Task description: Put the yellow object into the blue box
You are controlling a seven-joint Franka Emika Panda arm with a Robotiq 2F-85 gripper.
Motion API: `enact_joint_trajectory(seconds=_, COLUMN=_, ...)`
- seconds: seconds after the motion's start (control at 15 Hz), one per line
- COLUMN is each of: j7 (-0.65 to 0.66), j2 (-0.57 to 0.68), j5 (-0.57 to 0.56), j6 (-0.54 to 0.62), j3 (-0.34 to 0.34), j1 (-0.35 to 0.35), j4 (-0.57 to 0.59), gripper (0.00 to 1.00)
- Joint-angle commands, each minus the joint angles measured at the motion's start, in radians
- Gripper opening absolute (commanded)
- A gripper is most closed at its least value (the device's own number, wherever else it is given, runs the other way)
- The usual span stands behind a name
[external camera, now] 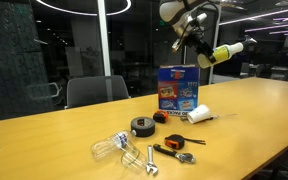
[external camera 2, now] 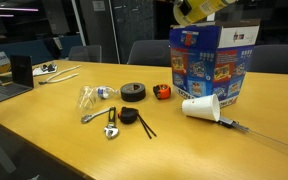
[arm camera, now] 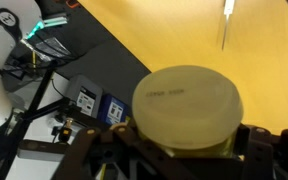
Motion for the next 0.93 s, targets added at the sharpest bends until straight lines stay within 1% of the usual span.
enact_joint_trajectory(seconds=0.0, j7=-0.142, j2=0.148, j5=-0.115, j6=-0.06, j3=-0.022, j1=0.019, j4=0.24, gripper=0.45)
enact_joint_trajectory(seconds=0.2, j7=-0.269, j2=0.238, j5=-0.19, j6=-0.07, j3=-0.045, j1=0.024, j4=0.359, gripper=0.45)
enact_joint_trajectory(seconds=0.4, j7=-0.373, j2=0.322, j5=-0.236, j6=-0.066, j3=-0.072, j1=0.028, j4=0.472, gripper=0.45)
enact_joint_trajectory(seconds=0.6, j7=-0.446, j2=0.401, j5=-0.25, j6=-0.059, j3=-0.094, j1=0.037, j4=0.579, gripper=0.45)
enact_joint_trajectory(seconds=0.87, j7=-0.506, j2=0.493, j5=-0.251, j6=-0.047, j3=-0.126, j1=0.064, j4=0.69, gripper=0.45)
